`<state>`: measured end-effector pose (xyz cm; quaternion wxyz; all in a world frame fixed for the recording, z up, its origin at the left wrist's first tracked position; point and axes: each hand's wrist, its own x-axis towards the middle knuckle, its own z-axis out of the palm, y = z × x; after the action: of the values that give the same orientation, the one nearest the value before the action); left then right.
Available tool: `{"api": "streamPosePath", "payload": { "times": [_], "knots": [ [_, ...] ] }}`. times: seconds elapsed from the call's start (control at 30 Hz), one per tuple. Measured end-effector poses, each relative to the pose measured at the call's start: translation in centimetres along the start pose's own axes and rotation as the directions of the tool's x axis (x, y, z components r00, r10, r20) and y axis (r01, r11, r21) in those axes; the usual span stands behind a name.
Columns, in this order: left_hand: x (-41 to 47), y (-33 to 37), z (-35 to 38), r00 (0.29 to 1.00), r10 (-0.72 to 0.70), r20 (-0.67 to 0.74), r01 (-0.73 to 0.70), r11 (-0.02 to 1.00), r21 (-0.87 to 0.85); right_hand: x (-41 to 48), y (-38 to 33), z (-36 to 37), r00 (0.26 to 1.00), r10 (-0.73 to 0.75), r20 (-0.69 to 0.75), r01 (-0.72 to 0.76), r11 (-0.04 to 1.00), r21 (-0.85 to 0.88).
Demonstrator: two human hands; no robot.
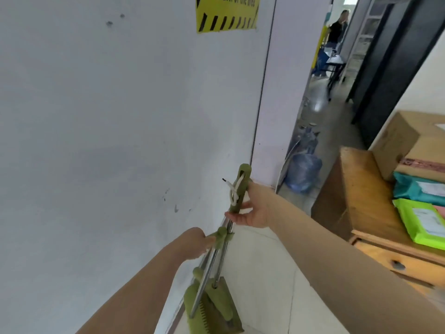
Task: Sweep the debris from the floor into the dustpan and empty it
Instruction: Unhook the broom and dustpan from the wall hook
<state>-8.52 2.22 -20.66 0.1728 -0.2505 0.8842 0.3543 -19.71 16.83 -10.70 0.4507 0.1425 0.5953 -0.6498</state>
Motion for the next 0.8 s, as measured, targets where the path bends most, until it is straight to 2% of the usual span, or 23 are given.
{"api": "streamPosePath", "payload": {
  "times": [0.1,0.2,0.3,0.37,0.63,0.8],
  "knots": [
    [0.0,-0.3,2.4,0.994,0.082,0.072,-0.084,0.996,0.022,-1.4,2.8,-2.4,0.997,0.051,-0.057,-0.045,0.993,0.108],
    [-0.3,0.0,5.3,0.975,0.171,0.138,-0.187,0.976,0.113,-2.9,5.6,-5.2,0.992,0.118,-0.042,-0.099,0.94,0.326],
    [-1.0,1.0,8.0,0.954,0.261,0.149,-0.296,0.902,0.313,-4.3,7.8,-7.2,0.994,0.105,-0.015,-0.075,0.794,0.603],
    [-1.6,1.9,9.6,0.926,0.33,0.185,-0.378,0.838,0.393,-5.0,9.2,-8.5,0.995,0.098,-0.03,-0.047,0.695,0.718],
    [-3.9,7.0,16.0,0.781,0.513,0.355,-0.623,0.613,0.486,-12.2,13.6,-16.3,0.986,0.049,-0.162,0.095,0.63,0.771],
    [-5.9,10.3,20.6,0.69,0.581,0.432,-0.722,0.514,0.462,-17.4,16.9,-20.5,0.961,0.042,-0.272,0.213,0.512,0.832]
  ]
}}
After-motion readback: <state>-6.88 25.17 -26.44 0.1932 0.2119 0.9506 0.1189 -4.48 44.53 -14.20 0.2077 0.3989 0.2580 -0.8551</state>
